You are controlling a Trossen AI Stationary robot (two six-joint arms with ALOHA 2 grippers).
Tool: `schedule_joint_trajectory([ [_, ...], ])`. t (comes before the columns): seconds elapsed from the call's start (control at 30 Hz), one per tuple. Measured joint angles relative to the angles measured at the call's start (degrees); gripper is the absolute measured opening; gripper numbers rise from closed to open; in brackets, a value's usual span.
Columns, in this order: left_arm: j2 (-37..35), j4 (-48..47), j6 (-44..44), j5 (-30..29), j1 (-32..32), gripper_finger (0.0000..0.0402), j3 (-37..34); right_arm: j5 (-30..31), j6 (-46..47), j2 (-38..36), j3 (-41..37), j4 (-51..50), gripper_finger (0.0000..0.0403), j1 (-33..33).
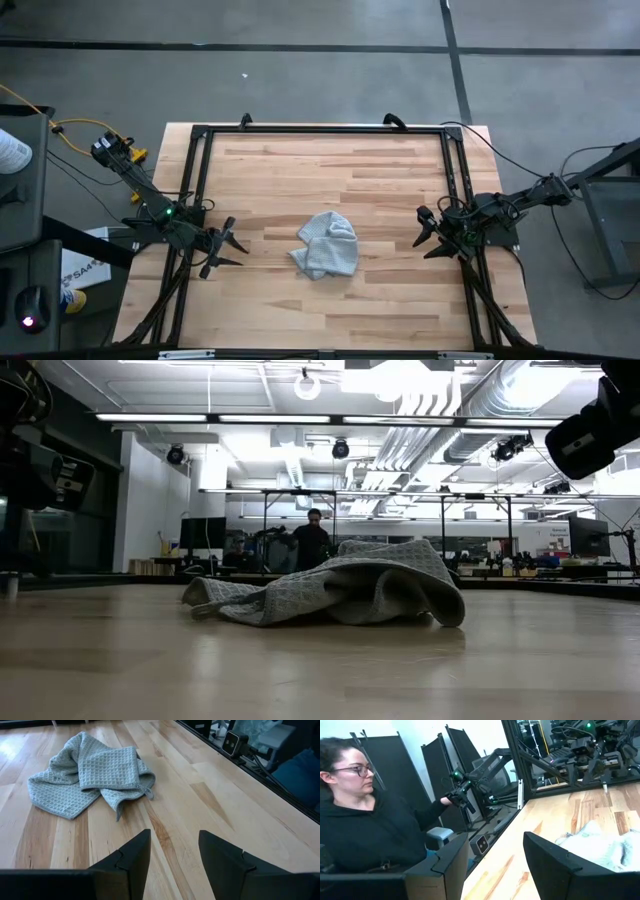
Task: Fold microfiber towels
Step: Fold the gray towel
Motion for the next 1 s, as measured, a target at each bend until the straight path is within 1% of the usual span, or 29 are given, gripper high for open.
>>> schedule_joint_trajectory([
  [0.2, 0.0, 0.0, 0.0, 0.0, 0.0, 0.0166, 0.0, 0.1, -0.2, 0.0, 0.0, 0.3, 0.0183, 0.0],
  [0.33, 0.0, 0.1, 0.5, -1.1, 0.0, 0.0166, 0.0, 0.5, -0.4, 0.0, 0.0, 0.4, 0.0183, 0.0],
  [0.4, 0.0, 0.1, 0.5, -1.1, 0.0, 0.0166, 0.0, 2.7, -1.2, 0.0, 0.0, 0.9, 0.0183, 0.0],
  [0.67, 0.0, 0.1, 0.1, -1.1, 0.0, 0.0166, 0.0, 16.2, -1.2, 0.0, 0.0, 2.1, 0.0183, 0.0],
  [0.8, 0.0, 0.2, 0.1, -1.1, 0.0, 0.0166, 0.0, 19.5, 1.2, 0.0, 0.0, 3.0, 0.0183, 0.0],
  [1.0, 0.0, 0.4, 0.1, -1.2, 0.0, 0.0166, 0.0, 25.2, 1.5, 0.0, 0.0, 3.0, 0.0183, 0.0],
])
